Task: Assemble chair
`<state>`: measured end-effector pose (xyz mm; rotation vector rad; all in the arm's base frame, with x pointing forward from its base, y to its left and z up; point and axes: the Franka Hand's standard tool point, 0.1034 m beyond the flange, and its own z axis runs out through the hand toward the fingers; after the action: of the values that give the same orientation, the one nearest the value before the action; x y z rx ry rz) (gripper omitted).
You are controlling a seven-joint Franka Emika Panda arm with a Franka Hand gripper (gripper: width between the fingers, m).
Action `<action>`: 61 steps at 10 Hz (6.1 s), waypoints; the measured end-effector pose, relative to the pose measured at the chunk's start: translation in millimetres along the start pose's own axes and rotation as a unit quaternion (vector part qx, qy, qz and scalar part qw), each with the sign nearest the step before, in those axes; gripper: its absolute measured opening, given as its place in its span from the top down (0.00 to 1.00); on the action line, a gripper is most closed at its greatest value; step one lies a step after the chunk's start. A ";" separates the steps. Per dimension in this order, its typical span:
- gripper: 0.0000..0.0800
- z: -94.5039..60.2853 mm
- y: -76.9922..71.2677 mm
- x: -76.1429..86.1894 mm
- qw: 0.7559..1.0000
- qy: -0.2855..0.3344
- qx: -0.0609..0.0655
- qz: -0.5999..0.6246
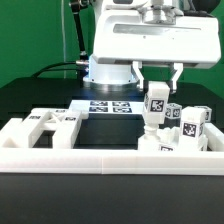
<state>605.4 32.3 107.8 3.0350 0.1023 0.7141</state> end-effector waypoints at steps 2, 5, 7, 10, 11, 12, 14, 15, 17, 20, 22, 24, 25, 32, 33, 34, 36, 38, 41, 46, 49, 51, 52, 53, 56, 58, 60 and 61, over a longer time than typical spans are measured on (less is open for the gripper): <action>0.64 5.3 -2.0 -5.1 1.000 -0.003 -0.001 -0.003; 0.64 10.9 -2.0 -11.2 1.000 -0.009 -0.001 -0.003; 0.64 14.0 -1.8 -13.3 1.000 -0.008 -0.003 -0.004; 0.64 16.5 -1.1 -12.1 1.000 0.017 -0.011 -0.007; 0.64 16.8 -1.1 -11.4 0.999 0.030 -0.014 -0.009; 0.64 16.9 -0.2 -11.5 0.999 0.039 -0.017 -0.010; 0.64 17.5 0.1 -10.1 0.998 0.054 -0.021 -0.013; 0.64 17.5 -1.7 -9.7 0.998 0.054 -0.021 -0.014; 0.64 17.6 -1.1 -9.8 0.998 0.054 -0.021 -0.014; 0.32 15.2 6.3 -6.0 0.998 0.052 -0.023 -0.018; 0.20 9.2 8.5 -0.8 0.998 0.052 -0.022 -0.018; 0.19 4.5 13.3 2.6 0.998 0.048 -0.022 -0.016; 0.19 0.2 14.5 6.5 0.999 0.043 -0.019 -0.014; 0.19 4.2 7.0 6.6 0.996 -0.085 0.021 -0.004; 0.19 5.8 6.0 7.2 0.992 -0.122 0.030 0.001; 0.19 6.6 3.3 5.2 0.985 -0.165 0.040 0.002; 0.19 7.9 0.9 3.0 0.972 -0.231 0.051 0.005; 0.19 15.4 2.0 3.6 0.968 -0.247 0.052 0.004; 0.19 23.1 6.8 1.2 0.970 -0.239 0.048 0.005; 0.64 23.8 7.1 1.4 0.971 -0.236 0.047 0.006; 0.64 23.9 7.0 1.4 0.970 -0.237 0.044 0.019; 0.64 24.3 6.7 1.0 0.963 -0.239 0.020 0.125; 0.64 24.7 7.6 1.3 0.955 -0.237 0.007 0.178; 0.64 24.9 8.1 1.4 0.946 -0.237 -0.003 0.220; 0.64 26.3 5.8 3.2 0.905 -0.229 -0.034 0.356; 0.64 26.9 2.0 4.3 0.877 -0.223 -0.051 0.423; 0.64 27.0 -0.3 4.3 0.844 -0.219 -0.066 0.484; 0.64 27.0 -1.5 4.3 0.834 -0.218 -0.071 0.502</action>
Offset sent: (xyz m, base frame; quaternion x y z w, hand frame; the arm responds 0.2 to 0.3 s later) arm -0.0007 0.0018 -0.0071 -0.0023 0.0044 0.0012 1.0000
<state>621.2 34.0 85.5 2.8085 -1.5353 -0.0421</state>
